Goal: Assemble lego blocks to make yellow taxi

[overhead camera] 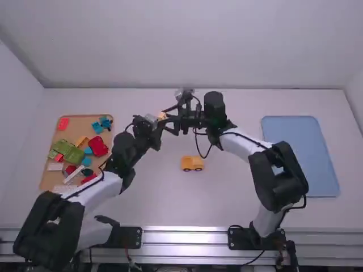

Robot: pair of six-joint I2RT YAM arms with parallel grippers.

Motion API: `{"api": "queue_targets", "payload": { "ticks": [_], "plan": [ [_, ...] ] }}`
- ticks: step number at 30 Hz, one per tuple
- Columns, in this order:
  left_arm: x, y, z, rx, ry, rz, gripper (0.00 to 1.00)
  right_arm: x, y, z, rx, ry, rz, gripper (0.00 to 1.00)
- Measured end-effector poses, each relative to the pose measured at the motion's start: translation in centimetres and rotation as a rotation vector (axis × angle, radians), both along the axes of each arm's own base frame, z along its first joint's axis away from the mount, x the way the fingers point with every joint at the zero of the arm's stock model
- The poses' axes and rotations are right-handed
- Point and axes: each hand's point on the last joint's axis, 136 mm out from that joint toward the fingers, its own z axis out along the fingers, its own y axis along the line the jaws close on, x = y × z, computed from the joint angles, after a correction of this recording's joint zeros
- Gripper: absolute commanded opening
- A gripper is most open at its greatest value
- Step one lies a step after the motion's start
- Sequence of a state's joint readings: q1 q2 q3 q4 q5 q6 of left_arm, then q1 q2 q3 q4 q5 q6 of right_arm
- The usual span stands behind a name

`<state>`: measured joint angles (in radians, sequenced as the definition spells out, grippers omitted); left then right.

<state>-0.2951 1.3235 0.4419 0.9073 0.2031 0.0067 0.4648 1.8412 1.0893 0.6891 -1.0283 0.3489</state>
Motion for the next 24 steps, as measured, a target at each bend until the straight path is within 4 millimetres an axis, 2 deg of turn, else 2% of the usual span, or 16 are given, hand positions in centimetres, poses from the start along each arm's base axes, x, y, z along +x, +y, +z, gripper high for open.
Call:
{"api": "queue_targets", "payload": {
  "ticks": [4, 7, 15, 17, 18, 19, 20, 21, 24],
  "plan": [
    [0.0, -0.4, -0.1, -0.021, 0.004, -0.004, 0.02, 0.4, 0.0, -0.1, -0.003, 0.003, -0.024, 0.64],
    [0.0, -0.4, 0.1, -0.034, 0.001, -0.005, 0.02, 0.8, -0.1, -0.1, -0.006, 0.005, -0.046, 0.48],
    [0.0, -0.6, 0.6, -0.041, -0.013, -0.008, 0.05, 1.4, -0.2, -0.2, -0.011, 0.003, -0.078, 0.30],
    [0.1, -0.4, 0.5, -0.037, -0.015, 0.007, 0.36, 1.5, -0.1, -0.3, -0.015, 0.001, -0.095, 0.23],
    [0.1, -0.3, 0.5, -0.033, -0.017, 0.008, 0.43, 1.5, 0.0, -0.3, -0.015, 0.001, -0.096, 0.21],
    [0.1, -0.3, 0.5, -0.038, -0.014, 0.009, 0.56, 1.3, 0.1, -0.2, -0.012, 0.002, -0.083, 0.20],
    [0.1, -0.4, 0.5, -0.039, -0.010, 0.006, 0.91, 1.0, 0.2, -0.1, -0.007, -0.002, -0.070, 0.18],
    [0.1, -0.4, 0.4, -0.038, -0.006, 0.006, 0.99, 0.8, 0.4, 0.1, -0.002, -0.009, -0.059, 0.17],
    [0.1, -0.3, 0.0, -0.044, 0.012, 0.007, 0.99, 1.1, 0.2, 0.0, -0.007, -0.011, -0.073, 0.13]
  ]
}}
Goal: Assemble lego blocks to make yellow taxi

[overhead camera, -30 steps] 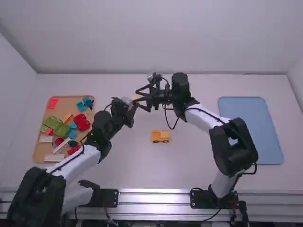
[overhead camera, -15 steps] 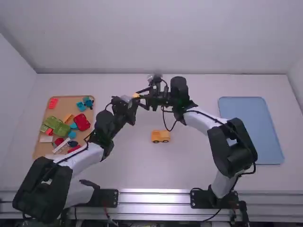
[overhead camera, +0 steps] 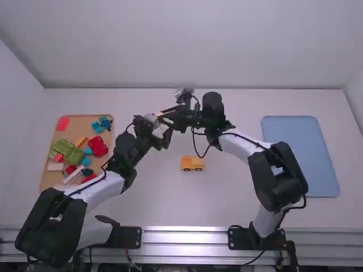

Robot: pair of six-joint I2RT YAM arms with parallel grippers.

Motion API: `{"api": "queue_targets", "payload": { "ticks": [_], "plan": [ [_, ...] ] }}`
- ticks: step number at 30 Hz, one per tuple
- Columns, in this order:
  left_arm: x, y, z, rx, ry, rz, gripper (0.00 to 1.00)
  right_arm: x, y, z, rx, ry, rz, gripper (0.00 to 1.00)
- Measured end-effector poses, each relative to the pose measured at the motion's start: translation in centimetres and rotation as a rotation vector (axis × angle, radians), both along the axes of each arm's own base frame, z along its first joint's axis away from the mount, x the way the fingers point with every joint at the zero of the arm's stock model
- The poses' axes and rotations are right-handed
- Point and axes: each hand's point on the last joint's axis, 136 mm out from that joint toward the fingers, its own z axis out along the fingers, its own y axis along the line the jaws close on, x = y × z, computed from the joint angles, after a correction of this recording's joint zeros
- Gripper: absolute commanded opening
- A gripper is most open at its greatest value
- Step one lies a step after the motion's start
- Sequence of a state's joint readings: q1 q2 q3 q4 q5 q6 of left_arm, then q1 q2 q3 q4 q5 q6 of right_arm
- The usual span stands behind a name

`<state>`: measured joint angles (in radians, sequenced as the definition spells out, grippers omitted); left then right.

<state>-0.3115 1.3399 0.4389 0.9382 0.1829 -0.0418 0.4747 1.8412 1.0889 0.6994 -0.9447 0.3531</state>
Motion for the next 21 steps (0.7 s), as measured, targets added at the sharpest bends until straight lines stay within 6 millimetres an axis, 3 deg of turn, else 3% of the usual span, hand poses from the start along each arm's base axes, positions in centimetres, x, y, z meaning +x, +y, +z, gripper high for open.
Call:
{"api": "queue_targets", "payload": {
  "ticks": [4, 6, 9, 14, 18, 21],
  "plan": [
    [-0.1, 0.0, -0.8, -0.017, 0.047, 0.003, 0.99, 1.7, -1.0, -1.5, -0.060, 0.026, -0.100, 0.13],
    [-0.2, 0.1, -2.1, -0.011, 0.104, 0.005, 0.99, 3.0, -2.6, -2.6, -0.138, 0.050, -0.209, 0.13],
    [-0.6, 0.2, -4.0, 0.016, 0.179, 0.006, 0.99, 3.7, -5.3, -2.7, -0.271, 0.053, -0.355, 0.12],
    [-1.1, 0.6, -6.2, 0.050, 0.266, 0.012, 0.99, 2.1, -9.4, -0.7, -0.537, 0.024, -0.503, 0.12],
    [-2.2, 1.0, -8.5, 0.155, 0.357, 0.000, 0.99, 0.3, -10.8, 1.8, -0.699, -0.015, -0.509, 0.12],
    [-2.6, 1.6, -7.4, 0.202, 0.369, 0.014, 0.99, -0.4, -11.0, 2.2, -0.760, -0.029, -0.492, 0.11]
  ]
}}
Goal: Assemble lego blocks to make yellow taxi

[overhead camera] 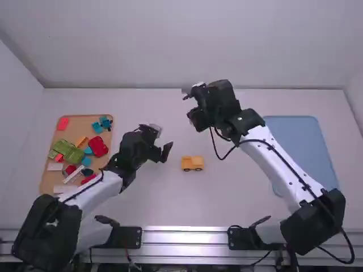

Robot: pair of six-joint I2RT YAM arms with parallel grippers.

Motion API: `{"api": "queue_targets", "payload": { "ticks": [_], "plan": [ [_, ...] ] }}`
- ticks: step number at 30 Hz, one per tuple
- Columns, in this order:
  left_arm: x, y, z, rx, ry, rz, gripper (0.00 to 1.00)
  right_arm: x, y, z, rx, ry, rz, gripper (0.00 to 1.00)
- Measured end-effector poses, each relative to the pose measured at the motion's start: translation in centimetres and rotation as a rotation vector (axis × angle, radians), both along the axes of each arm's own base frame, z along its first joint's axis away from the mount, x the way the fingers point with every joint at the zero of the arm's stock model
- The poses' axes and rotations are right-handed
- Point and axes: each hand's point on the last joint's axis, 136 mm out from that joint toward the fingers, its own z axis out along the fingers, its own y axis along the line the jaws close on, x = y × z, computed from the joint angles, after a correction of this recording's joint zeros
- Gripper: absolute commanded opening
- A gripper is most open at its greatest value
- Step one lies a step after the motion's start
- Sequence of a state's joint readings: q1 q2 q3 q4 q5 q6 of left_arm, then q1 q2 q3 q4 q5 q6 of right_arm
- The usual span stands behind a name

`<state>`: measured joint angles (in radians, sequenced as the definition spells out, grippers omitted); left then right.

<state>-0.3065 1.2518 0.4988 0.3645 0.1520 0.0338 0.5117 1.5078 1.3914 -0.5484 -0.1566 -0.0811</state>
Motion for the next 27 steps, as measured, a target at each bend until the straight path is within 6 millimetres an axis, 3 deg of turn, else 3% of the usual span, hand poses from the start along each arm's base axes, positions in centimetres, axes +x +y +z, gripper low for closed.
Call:
{"api": "queue_targets", "payload": {
  "ticks": [2, 4, 6, 7, 8, 10, 11, 16, 21, 24, 27],
  "plan": [
    [-0.1, 0.3, 3.0, 0.010, -0.041, 0.006, 0.99, -0.1, 0.2, -0.3, -0.034, 0.010, 0.013, 0.09],
    [-0.6, 0.9, 7.4, 0.003, -0.120, 0.023, 0.99, 0.1, 0.5, -1.4, -0.065, 0.027, 0.028, 0.09],
    [-1.6, 1.9, 11.6, -0.005, -0.216, 0.056, 0.99, 0.2, 0.9, -2.6, -0.088, 0.047, 0.047, 0.09],
    [-2.9, 3.1, 14.3, -0.008, -0.280, 0.100, 0.99, 0.1, 1.5, -3.8, -0.103, 0.072, 0.077, 0.09],
    [-4.0, 4.3, 15.8, -0.007, -0.315, 0.145, 0.99, -0.1, 2.1, -5.0, -0.119, 0.090, 0.110, 0.09],
    [-5.1, 5.4, 16.5, -0.003, -0.329, 0.192, 0.99, -0.3, 2.7, -5.9, -0.134, 0.108, 0.140, 0.09],
    [-6.6, 7.1, 17.1, 0.000, -0.343, 0.259, 0.99, -0.6, 3.8, -7.1, -0.153, 0.127, 0.186, 0.09],
    [-10.1, 11.3, 17.0, -0.031, -0.369, 0.452, 0.99, -2.6, 7.7, -10.0, -0.253, 0.202, 0.381, 0.08],
    [-11.5, 12.8, 16.4, -0.059, -0.398, 0.527, 0.99, -4.8, 10.3, -12.1, -0.369, 0.268, 0.543, 0.09],
    [-12.0, 13.4, 15.8, -0.070, -0.412, 0.555, 0.99, -6.1, 11.9, -14.8, -0.473, 0.319, 0.657, 0.08],
    [-11.9, 13.6, 15.1, -0.065, -0.404, 0.568, 0.99, -7.3, 12.1, -17.3, -0.554, 0.385, 0.737, 0.08]
  ]
}}
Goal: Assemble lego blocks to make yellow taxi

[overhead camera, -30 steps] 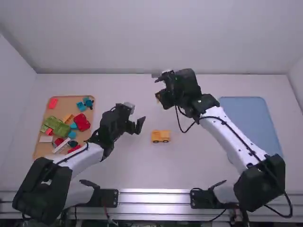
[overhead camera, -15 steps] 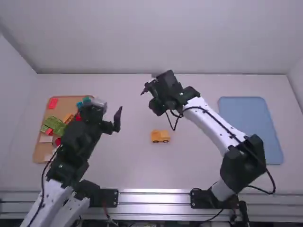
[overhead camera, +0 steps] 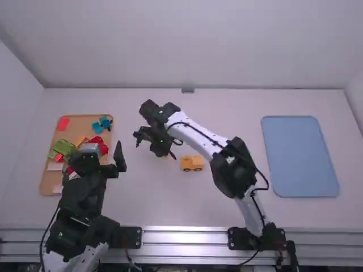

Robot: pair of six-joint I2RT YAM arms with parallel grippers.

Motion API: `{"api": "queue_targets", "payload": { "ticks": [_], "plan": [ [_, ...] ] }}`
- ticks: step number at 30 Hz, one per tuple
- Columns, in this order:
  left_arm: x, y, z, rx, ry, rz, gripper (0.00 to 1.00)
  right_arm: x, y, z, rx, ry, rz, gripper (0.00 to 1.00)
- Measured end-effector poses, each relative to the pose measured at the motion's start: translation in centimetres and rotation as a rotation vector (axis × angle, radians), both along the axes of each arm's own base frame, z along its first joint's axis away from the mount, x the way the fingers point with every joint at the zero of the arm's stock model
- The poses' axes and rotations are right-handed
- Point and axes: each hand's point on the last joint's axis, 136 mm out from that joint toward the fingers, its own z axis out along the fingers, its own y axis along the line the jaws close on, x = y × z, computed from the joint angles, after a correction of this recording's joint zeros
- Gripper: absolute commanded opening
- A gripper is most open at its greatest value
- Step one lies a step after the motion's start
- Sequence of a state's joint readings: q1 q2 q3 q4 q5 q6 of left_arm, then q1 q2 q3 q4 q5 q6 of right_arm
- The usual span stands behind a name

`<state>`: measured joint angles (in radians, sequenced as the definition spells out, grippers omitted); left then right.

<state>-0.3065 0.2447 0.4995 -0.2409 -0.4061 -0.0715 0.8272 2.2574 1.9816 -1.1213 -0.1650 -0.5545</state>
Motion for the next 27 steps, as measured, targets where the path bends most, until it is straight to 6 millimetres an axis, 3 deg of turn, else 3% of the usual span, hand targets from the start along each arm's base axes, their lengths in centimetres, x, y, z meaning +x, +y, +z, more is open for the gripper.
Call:
{"api": "queue_targets", "payload": {
  "ticks": [7, 11, 13, 14, 15, 16, 18, 24, 27],
  "plan": [
    [0.1, 0.3, -0.3, 0.002, 0.003, 0.018, 0.99, -0.6, 0.4, -5.4, -0.148, 0.018, 0.103, 0.11],
    [0.1, 0.3, -0.3, 0.002, 0.003, 0.018, 0.99, -1.1, 0.4, -6.7, -0.178, 0.020, 0.125, 0.15],
    [0.1, 0.3, -0.3, 0.002, 0.003, 0.018, 0.99, -1.2, 0.5, -7.0, -0.183, 0.020, 0.132, 0.28],
    [0.1, 0.3, -0.3, 0.002, 0.003, 0.018, 0.99, -1.2, 0.7, -7.1, -0.180, 0.014, 0.135, 0.40],
    [0.1, 0.3, -0.3, 0.002, 0.003, 0.018, 0.99, -0.9, 0.9, -7.1, -0.174, 0.002, 0.137, 0.61],
    [0.1, 0.3, -0.3, 0.002, 0.003, 0.018, 0.99, -0.7, 1.0, -7.1, -0.169, -0.005, 0.134, 0.70],
    [0.1, 0.3, -0.3, 0.002, 0.003, 0.019, 0.99, -0.3, 1.1, -7.1, -0.165, -0.023, 0.131, 0.99],
    [0.1, 0.3, -0.4, 0.003, 0.006, 0.018, 0.99, -0.4, 0.4, -6.8, -0.201, -0.020, 0.131, 0.99],
    [0.0, 0.3, -0.6, -0.004, 0.015, 0.019, 0.99, 0.9, 0.8, -5.0, -0.188, -0.055, 0.067, 0.99]
  ]
}}
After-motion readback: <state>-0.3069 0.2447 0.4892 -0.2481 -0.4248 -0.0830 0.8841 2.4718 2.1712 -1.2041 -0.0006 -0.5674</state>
